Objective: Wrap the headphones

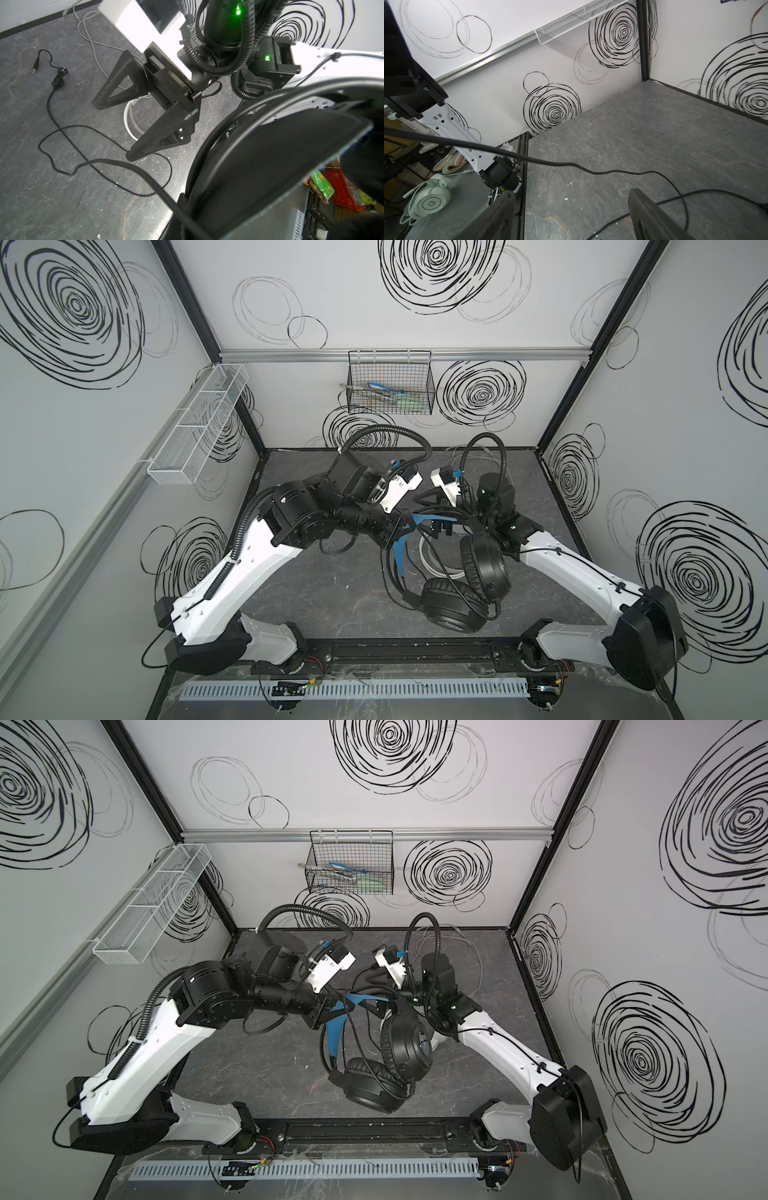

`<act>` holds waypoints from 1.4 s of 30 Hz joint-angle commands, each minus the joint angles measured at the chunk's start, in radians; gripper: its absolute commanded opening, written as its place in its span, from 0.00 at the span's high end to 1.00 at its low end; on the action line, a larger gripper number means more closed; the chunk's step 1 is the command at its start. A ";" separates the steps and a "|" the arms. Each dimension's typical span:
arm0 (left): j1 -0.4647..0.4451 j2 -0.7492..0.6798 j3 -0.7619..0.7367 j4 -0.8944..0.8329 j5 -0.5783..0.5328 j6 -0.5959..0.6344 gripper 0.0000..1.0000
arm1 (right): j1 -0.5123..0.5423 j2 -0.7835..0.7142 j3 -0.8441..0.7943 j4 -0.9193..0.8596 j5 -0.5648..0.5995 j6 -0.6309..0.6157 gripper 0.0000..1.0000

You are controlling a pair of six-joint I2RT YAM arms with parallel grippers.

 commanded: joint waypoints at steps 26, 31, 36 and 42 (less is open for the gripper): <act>0.035 -0.016 0.050 0.303 0.150 -0.152 1.00 | 0.074 0.029 0.056 0.188 -0.132 0.144 0.12; 0.035 -0.022 0.026 0.360 0.180 -0.194 1.00 | 0.074 0.040 0.074 0.199 -0.116 0.167 0.13; 0.035 -0.032 0.005 0.403 0.204 -0.216 1.00 | 0.063 0.041 0.070 0.196 -0.066 0.168 0.14; 0.028 -0.032 -0.010 0.425 0.221 -0.230 1.00 | 0.056 0.077 0.108 0.205 -0.038 0.162 0.15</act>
